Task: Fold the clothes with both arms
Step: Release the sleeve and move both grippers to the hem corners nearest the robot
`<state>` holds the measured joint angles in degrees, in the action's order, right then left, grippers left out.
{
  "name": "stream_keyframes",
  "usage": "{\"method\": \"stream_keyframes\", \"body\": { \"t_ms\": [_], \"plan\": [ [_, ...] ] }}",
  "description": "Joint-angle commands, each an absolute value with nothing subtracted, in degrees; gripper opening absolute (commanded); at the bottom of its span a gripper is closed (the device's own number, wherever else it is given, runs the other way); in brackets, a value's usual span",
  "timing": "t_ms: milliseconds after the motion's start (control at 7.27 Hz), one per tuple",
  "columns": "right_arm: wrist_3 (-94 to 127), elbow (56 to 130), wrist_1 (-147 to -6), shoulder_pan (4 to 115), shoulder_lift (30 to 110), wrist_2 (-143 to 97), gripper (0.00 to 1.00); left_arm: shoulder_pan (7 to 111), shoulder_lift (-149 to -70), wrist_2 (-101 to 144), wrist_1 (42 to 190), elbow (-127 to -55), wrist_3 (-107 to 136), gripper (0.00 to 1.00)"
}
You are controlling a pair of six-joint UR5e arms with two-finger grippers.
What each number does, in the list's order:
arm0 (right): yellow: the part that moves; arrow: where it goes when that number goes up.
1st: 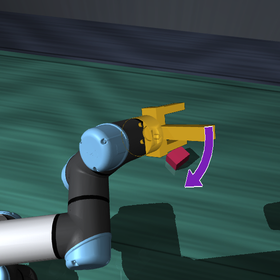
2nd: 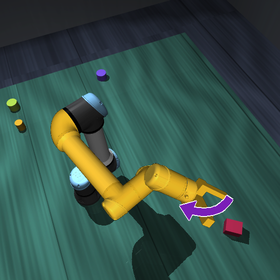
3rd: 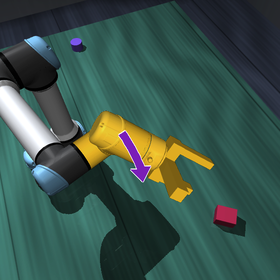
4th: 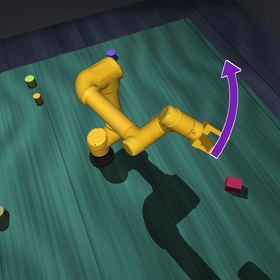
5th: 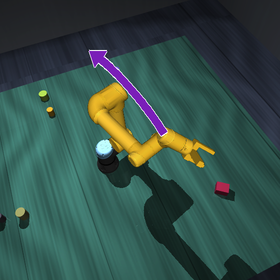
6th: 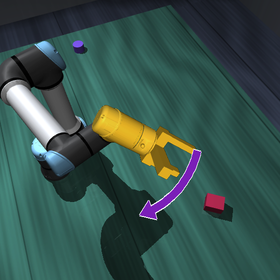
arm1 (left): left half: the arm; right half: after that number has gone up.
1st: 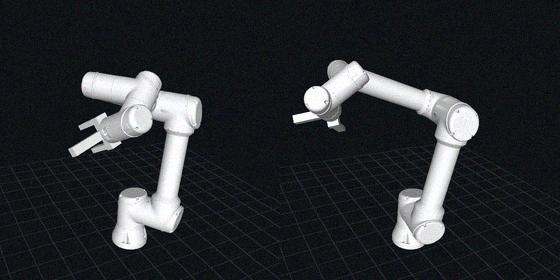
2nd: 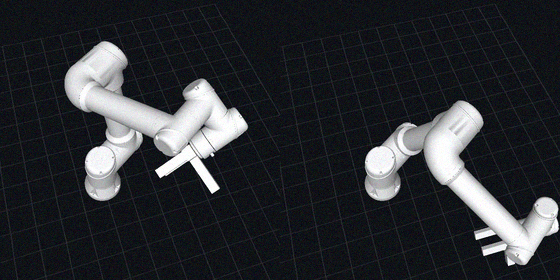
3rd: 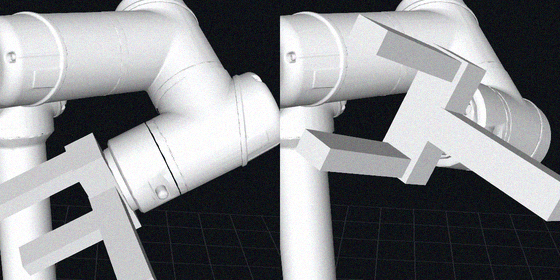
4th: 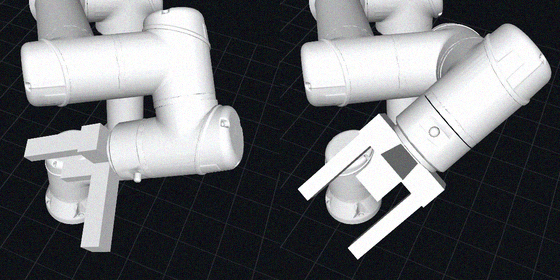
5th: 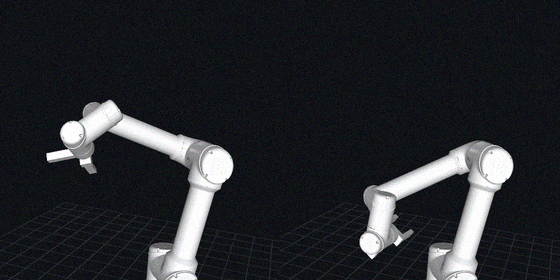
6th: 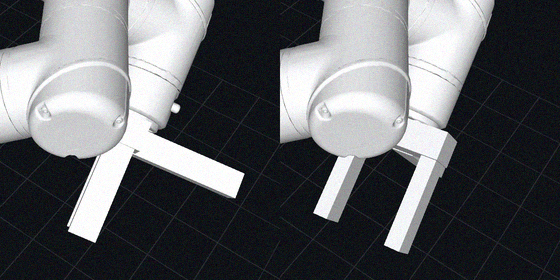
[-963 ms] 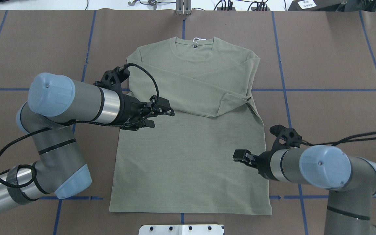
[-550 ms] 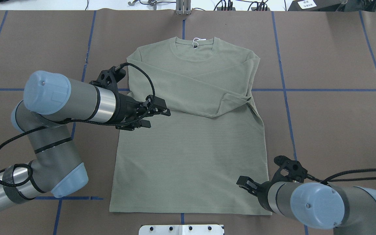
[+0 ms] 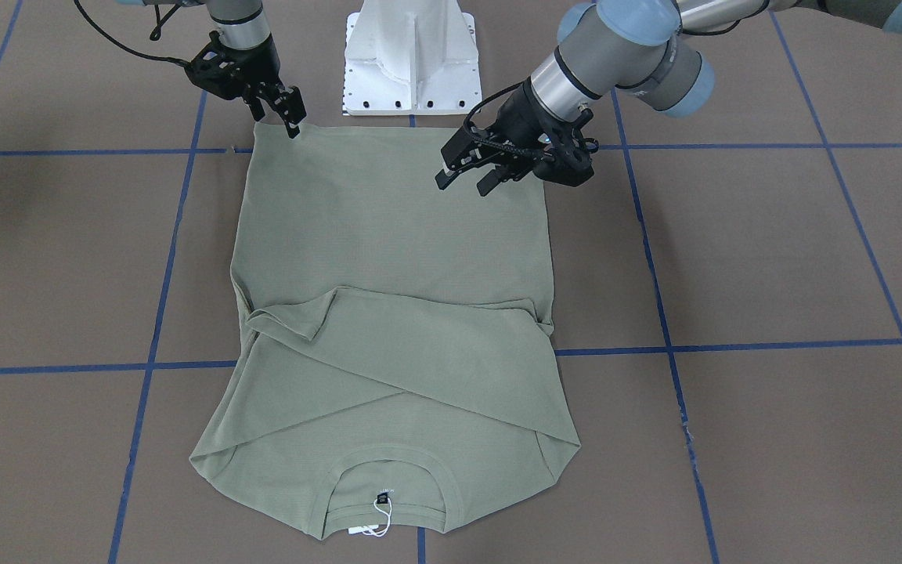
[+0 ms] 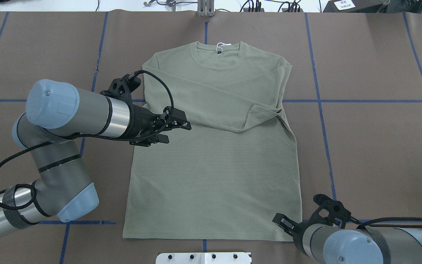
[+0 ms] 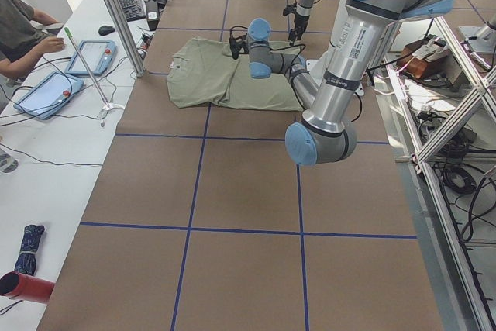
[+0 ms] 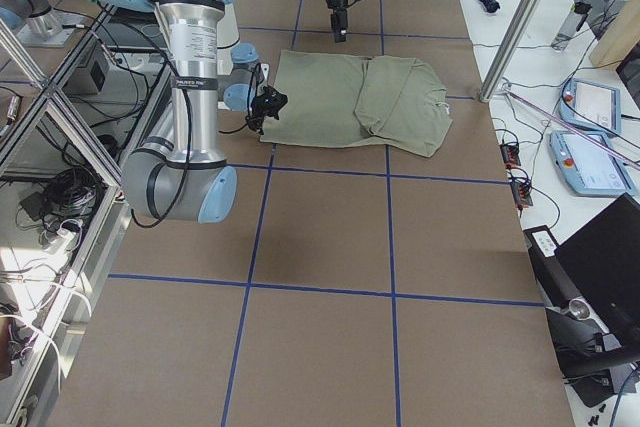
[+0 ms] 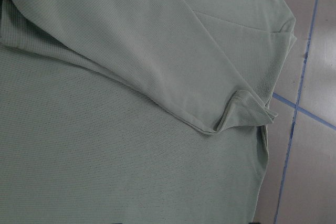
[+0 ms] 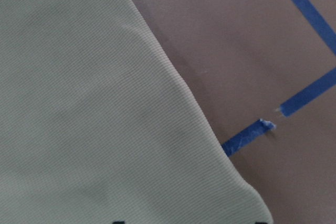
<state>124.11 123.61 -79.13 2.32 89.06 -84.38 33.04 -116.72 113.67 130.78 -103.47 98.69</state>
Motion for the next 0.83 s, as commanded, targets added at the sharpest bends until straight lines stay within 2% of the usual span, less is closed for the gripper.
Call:
{"method": "stream_keyframes", "body": {
  "t_ms": [0,275,413,550,688],
  "plan": [
    [124.5,123.3,-79.2,0.9,90.8,-84.3,0.82,33.0,-116.6,113.6,130.8,-103.4,98.7,0.84],
    [124.6,122.3,-79.2,0.3,90.8,-84.3,0.81,33.0,-116.6,113.6,130.8,-103.4,98.6,0.84],
    [124.6,122.2,-79.2,0.4,90.8,-84.3,0.70,33.1,-116.6,113.6,130.8,-103.4,98.6,0.84],
    [124.6,122.3,-79.3,0.4,91.1,-84.3,0.40,33.0,-116.6,113.6,130.8,-103.4,98.6,0.84],
    [124.6,122.4,-79.3,0.4,91.4,-84.5,0.00,33.1,-116.6,113.6,130.8,-103.4,98.5,0.84]
  ]
}}
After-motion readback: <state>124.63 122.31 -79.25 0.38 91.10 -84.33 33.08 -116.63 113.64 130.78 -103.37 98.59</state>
